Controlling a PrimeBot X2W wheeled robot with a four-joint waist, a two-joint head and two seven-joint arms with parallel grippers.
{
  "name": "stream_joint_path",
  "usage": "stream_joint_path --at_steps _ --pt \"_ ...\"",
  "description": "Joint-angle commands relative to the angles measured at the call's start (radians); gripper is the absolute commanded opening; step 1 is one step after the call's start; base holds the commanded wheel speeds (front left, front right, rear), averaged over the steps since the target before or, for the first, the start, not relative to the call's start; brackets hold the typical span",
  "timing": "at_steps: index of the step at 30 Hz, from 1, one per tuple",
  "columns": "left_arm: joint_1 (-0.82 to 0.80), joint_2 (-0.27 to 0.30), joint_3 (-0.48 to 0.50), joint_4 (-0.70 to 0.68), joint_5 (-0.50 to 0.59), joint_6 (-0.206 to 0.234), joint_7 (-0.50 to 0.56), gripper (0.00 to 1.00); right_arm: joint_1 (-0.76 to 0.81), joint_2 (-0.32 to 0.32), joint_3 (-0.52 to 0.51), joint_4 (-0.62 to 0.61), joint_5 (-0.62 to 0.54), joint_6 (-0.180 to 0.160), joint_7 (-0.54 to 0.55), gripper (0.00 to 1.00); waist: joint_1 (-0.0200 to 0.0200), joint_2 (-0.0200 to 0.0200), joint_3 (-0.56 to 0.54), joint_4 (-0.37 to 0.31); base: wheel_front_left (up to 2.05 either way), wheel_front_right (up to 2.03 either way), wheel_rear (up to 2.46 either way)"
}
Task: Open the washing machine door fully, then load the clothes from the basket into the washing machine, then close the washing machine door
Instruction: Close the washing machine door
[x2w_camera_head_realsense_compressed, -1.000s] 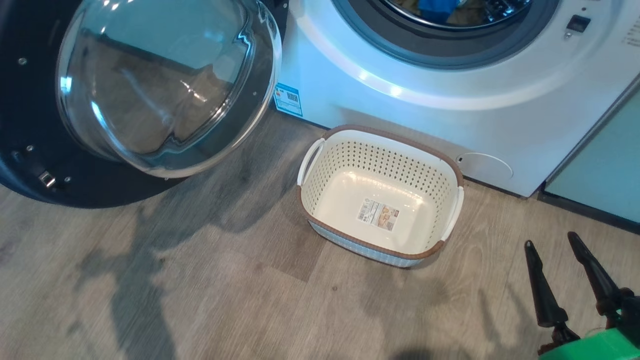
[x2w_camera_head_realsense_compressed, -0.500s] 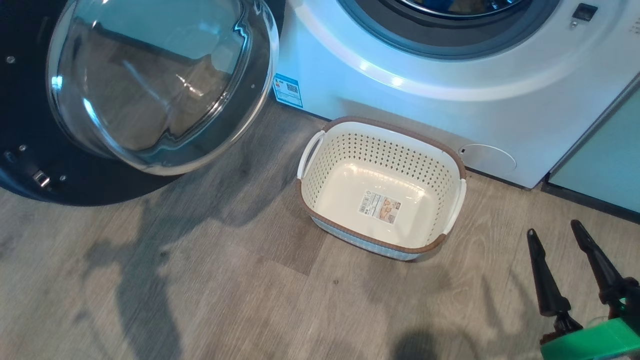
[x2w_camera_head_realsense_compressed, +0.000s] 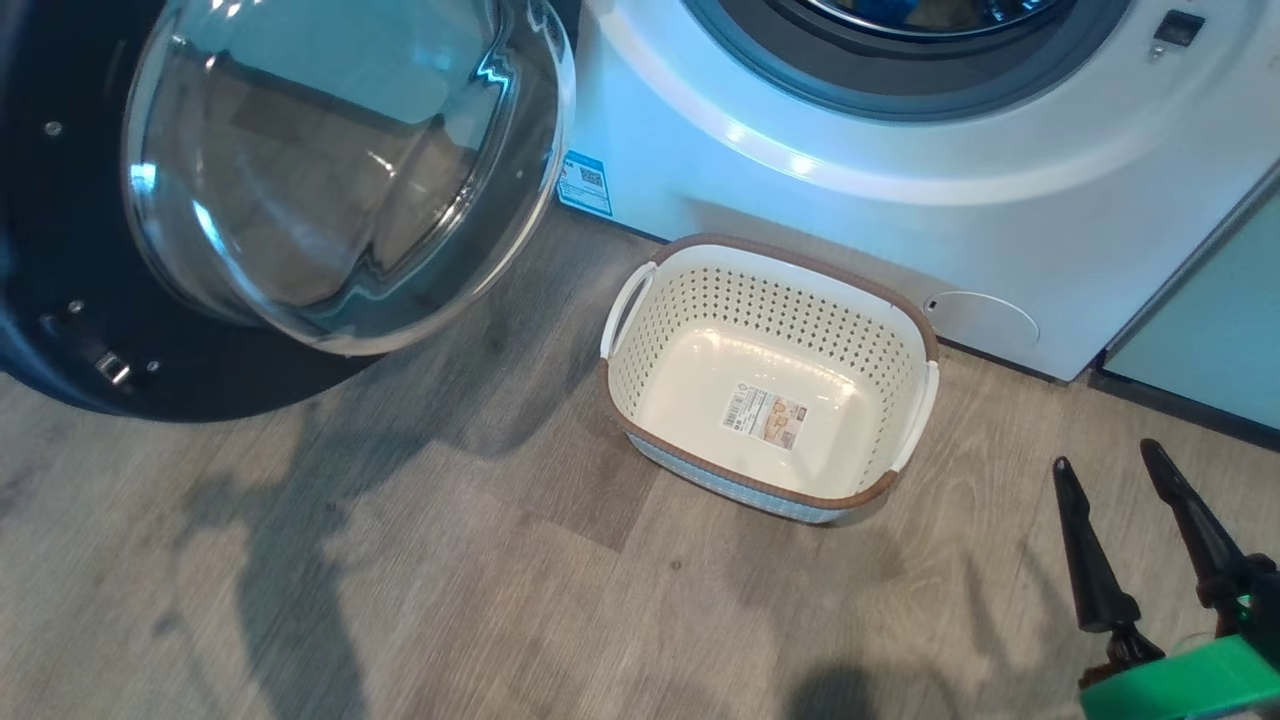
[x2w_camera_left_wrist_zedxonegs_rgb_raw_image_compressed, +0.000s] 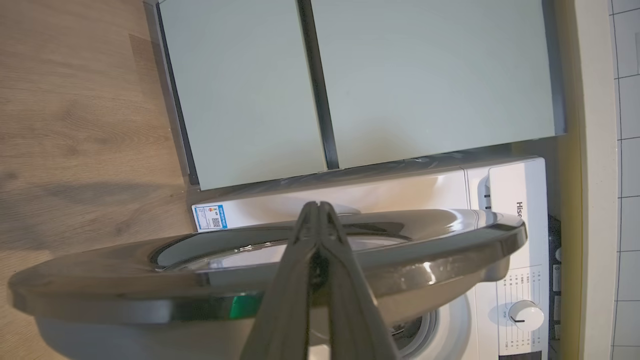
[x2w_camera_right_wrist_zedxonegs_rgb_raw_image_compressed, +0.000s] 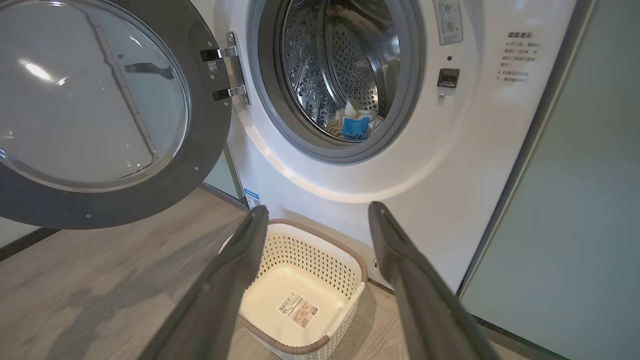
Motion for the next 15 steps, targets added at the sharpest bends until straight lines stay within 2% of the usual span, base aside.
stream_joint_path --at_steps 1,15 --pt "-0.019 0.064 0.032 -0.031 0.001 -0.007 0.014 0.0 -0.029 -0.021 0.02 -0.03 0.008 -0.003 -0.003 1.0 0.0 0.0 -0.001 0.001 0.0 0.0 0.0" --pt "0.047 0.044 0.038 -0.132 -0.058 0.012 0.119 0.0 -0.037 -0.009 0.033 -0.013 0.008 -0.003 -0.012 1.0 0.0 0.0 -0.006 0.011 0.0 0.0 0.0"
